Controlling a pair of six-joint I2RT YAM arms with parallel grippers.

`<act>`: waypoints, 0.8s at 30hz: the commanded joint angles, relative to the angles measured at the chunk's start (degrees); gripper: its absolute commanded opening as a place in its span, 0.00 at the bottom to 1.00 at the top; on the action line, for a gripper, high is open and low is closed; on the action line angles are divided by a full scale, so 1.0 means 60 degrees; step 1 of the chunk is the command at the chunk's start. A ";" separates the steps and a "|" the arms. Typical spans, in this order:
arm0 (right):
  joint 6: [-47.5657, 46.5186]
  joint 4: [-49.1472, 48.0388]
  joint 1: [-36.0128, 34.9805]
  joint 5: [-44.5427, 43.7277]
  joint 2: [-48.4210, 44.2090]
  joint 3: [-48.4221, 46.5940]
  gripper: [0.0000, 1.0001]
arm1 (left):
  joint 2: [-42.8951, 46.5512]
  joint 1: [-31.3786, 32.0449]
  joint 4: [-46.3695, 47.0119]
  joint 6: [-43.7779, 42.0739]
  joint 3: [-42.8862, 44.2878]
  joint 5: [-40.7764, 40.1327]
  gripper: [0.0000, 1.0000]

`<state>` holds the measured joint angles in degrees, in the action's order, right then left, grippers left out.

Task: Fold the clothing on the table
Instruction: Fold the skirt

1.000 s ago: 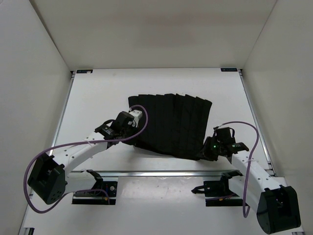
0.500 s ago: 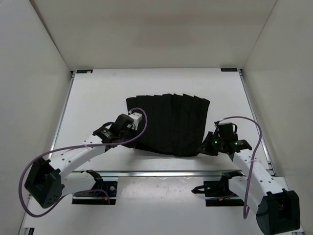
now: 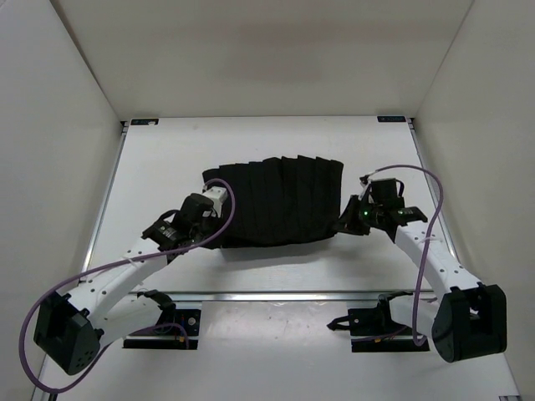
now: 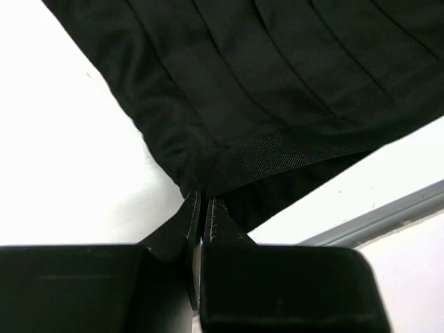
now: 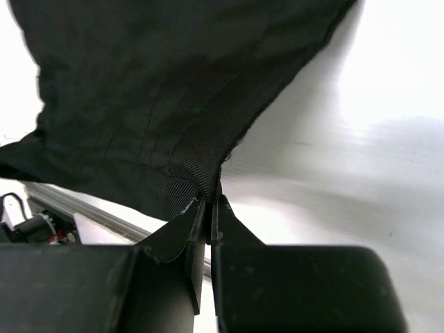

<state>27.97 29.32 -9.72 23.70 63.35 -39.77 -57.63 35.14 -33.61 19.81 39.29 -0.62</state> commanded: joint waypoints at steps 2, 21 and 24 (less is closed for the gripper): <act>-0.0470 -0.0245 -0.0035 0.0238 0.0104 -0.1805 0.00 | -0.0106 -0.0245 -0.0155 -0.0723 0.1228 -0.0189 0.00; -0.0530 0.1354 -0.1061 0.0121 -0.2428 -0.0155 0.00 | 0.1459 0.0005 -0.1092 0.0609 0.0761 -0.0468 0.00; -0.0530 0.1353 -0.1076 -0.0024 -0.2371 -0.0504 0.00 | 0.1403 -0.0289 -0.1240 0.0200 0.1039 -0.0467 0.00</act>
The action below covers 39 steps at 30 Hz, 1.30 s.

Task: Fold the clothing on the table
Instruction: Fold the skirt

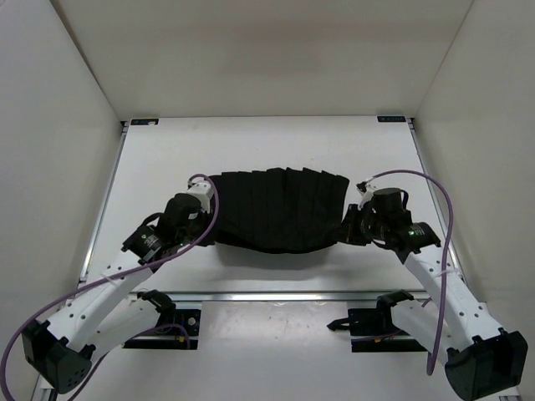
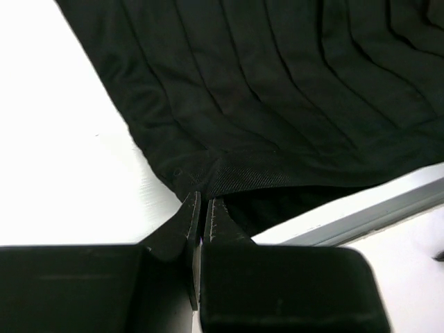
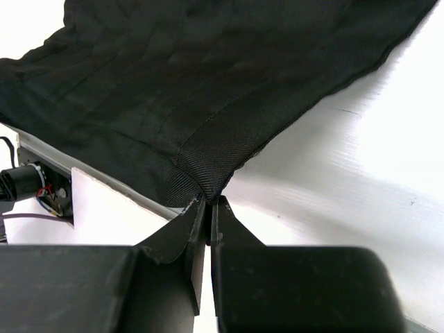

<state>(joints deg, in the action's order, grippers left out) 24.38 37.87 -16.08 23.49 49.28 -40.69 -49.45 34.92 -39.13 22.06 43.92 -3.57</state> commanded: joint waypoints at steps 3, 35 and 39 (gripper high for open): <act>-0.0180 -0.0436 0.0144 -0.0077 0.0809 -0.1257 0.00 | -0.0865 -0.0545 -0.0216 -0.0820 0.0984 -0.0005 0.00; -0.2057 -0.1537 0.1185 -0.0619 0.5343 -0.6043 0.01 | -0.4639 -0.1191 0.2378 -0.2199 0.4811 -0.0210 0.00; -0.1852 -0.1216 0.0310 -0.1260 0.3174 -0.3771 0.00 | -0.2590 -0.0517 0.1851 -0.1993 0.2851 -0.0415 0.00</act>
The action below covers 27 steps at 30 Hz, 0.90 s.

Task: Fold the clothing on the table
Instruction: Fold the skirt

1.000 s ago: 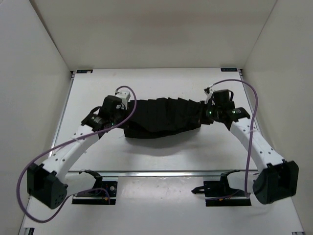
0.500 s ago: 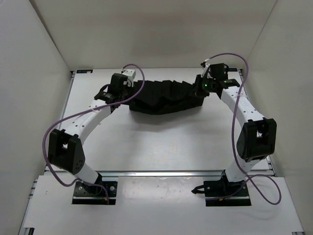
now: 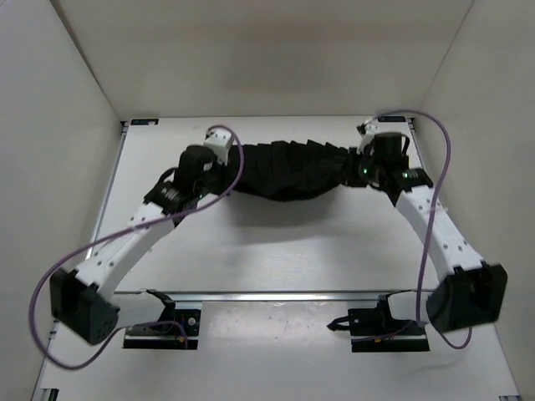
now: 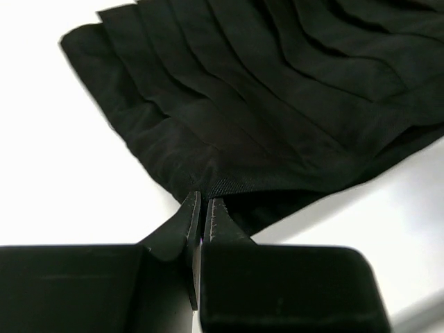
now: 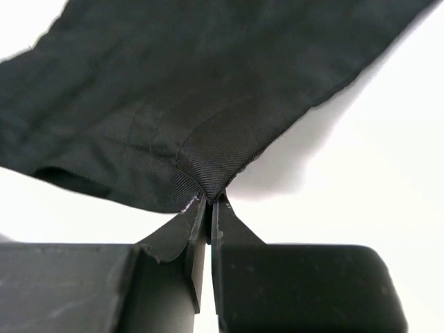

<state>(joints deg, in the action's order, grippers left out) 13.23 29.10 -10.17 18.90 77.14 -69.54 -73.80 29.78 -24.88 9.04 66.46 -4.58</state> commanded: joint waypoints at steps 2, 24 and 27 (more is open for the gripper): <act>0.0211 0.0800 -0.0983 -0.0849 -0.2247 0.1567 0.00 | 0.2320 0.0442 -0.0919 0.0324 -0.1509 0.0015 0.00; 0.0315 -0.0076 0.0670 0.1215 0.2932 -0.0375 0.00 | -0.2476 -0.1431 -0.0057 0.0045 -0.0428 0.0719 0.00; 0.0154 0.0057 0.0641 0.1157 0.3753 -0.0991 0.01 | -0.2962 -0.1594 0.0090 0.0339 -0.0237 0.0998 0.00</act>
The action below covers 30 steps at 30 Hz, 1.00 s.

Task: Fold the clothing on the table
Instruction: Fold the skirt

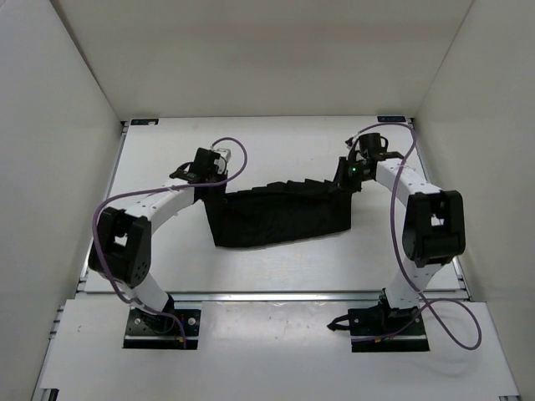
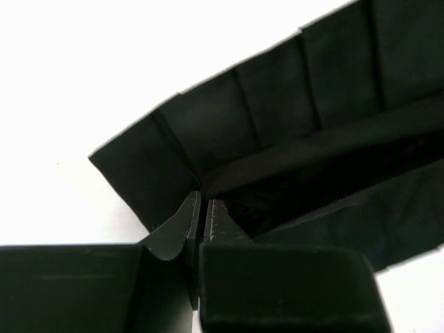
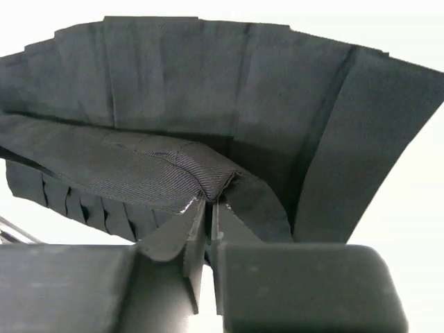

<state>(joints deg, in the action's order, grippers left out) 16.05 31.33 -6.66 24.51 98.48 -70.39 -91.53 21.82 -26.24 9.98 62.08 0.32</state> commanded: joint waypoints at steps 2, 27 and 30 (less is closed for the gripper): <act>-0.0288 -0.0285 0.0113 0.0338 0.0723 -0.1216 0.07 | -0.0228 -0.0224 0.0360 0.0139 0.0609 -0.0008 0.00; -0.1020 -0.0886 0.1094 0.0060 -0.1838 0.2165 0.88 | 0.1602 0.0830 -0.0124 0.1777 -0.1452 0.0311 0.00; -0.1094 -0.1061 0.1095 0.0191 -0.1663 0.2430 0.87 | 0.1704 0.0889 0.0270 0.2144 -0.2069 0.0429 0.00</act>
<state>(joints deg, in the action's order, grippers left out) 11.20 27.97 0.12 24.91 88.60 -55.92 -82.37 27.09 -25.39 18.48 52.51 0.67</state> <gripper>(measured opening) 0.871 0.026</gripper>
